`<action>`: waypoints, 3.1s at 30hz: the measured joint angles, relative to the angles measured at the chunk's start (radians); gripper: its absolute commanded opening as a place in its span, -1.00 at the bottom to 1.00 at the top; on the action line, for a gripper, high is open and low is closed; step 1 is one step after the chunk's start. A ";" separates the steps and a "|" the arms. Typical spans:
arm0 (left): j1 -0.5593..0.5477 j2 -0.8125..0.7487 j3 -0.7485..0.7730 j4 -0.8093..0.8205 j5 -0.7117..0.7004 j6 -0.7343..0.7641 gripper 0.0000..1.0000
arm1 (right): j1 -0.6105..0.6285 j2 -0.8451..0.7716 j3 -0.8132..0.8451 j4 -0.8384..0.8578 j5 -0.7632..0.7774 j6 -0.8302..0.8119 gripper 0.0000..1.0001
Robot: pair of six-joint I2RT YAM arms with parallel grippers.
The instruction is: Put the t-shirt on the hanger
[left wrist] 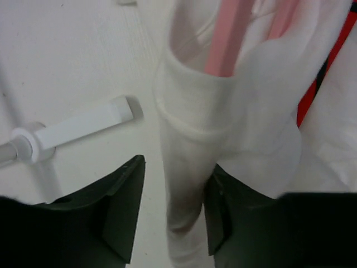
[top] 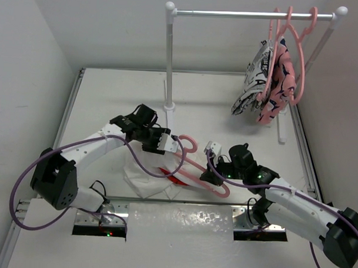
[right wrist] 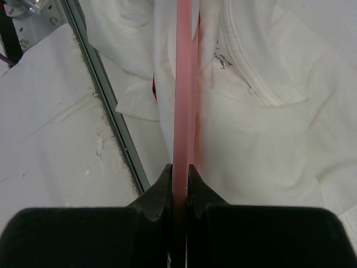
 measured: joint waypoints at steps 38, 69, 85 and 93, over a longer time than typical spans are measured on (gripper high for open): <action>-0.072 -0.198 -0.006 -0.087 0.061 -0.402 -1.00 | 0.006 0.112 0.360 -0.162 0.395 -0.002 0.73; -0.059 -0.443 -0.158 0.178 -0.167 -1.051 -1.00 | 0.126 0.397 0.271 0.070 0.808 0.829 0.57; -0.059 -0.469 -0.179 0.200 -0.163 -1.071 -1.00 | 0.114 0.541 0.269 0.162 0.755 0.943 -0.86; -0.059 -0.528 -0.218 0.205 -0.136 -0.989 -1.00 | 0.030 0.437 0.143 0.143 0.792 0.961 -1.00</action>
